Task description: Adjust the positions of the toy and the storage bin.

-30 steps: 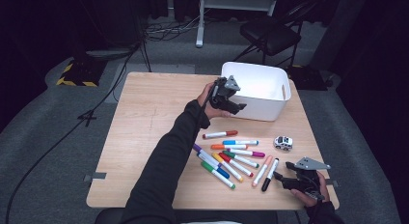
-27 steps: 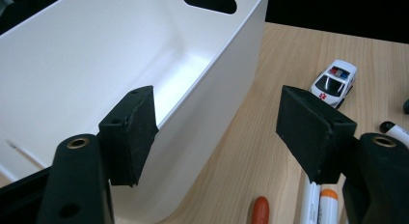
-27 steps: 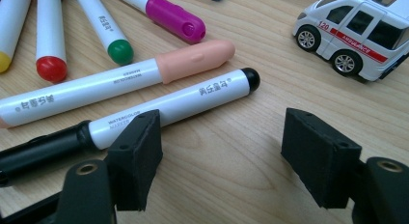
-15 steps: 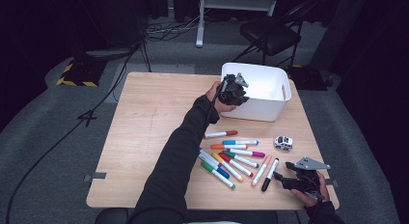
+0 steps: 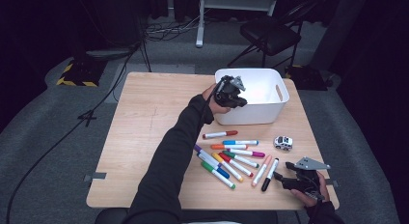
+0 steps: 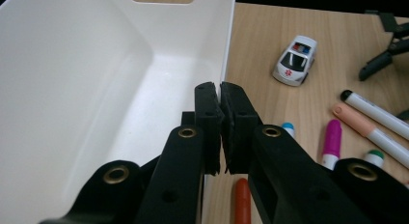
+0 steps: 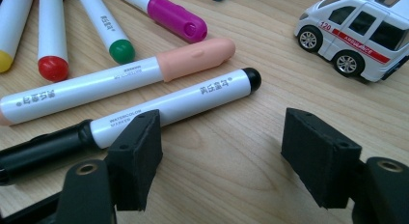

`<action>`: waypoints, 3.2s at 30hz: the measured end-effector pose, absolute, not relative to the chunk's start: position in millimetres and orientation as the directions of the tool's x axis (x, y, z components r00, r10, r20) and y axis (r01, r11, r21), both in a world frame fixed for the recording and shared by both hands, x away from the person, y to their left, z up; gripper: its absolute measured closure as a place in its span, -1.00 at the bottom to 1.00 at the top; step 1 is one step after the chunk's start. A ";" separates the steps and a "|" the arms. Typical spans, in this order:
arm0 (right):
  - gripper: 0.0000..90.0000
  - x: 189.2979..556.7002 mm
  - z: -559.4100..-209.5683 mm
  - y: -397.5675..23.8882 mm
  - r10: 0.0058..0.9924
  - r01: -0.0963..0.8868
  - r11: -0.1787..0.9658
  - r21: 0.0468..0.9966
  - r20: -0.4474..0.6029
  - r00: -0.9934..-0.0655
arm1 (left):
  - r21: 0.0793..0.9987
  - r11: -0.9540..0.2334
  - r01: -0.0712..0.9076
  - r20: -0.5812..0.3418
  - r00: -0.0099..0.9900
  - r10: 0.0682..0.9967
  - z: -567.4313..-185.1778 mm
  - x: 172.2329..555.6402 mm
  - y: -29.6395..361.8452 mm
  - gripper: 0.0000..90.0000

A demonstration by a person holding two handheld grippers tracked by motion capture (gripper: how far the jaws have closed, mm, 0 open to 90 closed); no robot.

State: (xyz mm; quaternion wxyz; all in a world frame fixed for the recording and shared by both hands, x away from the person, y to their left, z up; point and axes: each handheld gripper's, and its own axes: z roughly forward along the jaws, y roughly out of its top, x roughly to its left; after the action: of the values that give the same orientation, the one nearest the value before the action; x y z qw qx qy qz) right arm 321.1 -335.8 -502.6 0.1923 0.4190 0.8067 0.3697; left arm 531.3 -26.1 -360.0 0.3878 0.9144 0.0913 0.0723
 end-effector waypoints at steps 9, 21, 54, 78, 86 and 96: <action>-0.31 321.4 -502.7 -335.8 0.818 0.533 0.375 0.758 0.000 -0.575 | 0.726 -0.678 0.113 0.032 0.980 0.198 -360.3 516.2 17.1 0.91; -0.31 321.5 -502.6 -335.3 0.821 0.536 0.374 0.757 -0.001 -0.571 | 0.746 -0.648 0.153 0.040 0.961 0.273 -357.8 507.2 71.1 0.91; -0.31 321.5 -502.8 -335.3 0.820 0.534 0.373 0.759 0.000 -0.572 | 0.668 -0.741 0.070 0.087 0.981 0.171 -364.9 494.1 -7.9 0.93; -0.31 321.7 -502.7 -335.6 0.818 0.532 0.381 0.757 -0.007 -0.575 | 0.751 -0.645 0.141 0.092 0.945 0.313 -351.2 467.6 59.1 0.36; -0.31 321.8 -502.6 -334.8 0.821 0.535 0.377 0.756 -0.005 -0.571 | 0.842 -0.453 0.292 0.058 0.786 0.615 -349.6 463.8 93.5 -0.44; -0.31 321.8 -502.6 -334.9 0.821 0.536 0.376 0.756 -0.004 -0.571 | 0.850 -0.228 0.476 -0.119 0.594 0.795 -368.0 487.9 124.8 -0.53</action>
State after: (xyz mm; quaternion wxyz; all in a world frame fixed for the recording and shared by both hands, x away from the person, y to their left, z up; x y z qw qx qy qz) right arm 321.8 -334.9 -502.6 0.1941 0.4205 0.8065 0.3676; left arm 487.9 124.8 -368.0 0.4615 0.7643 0.4157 0.1732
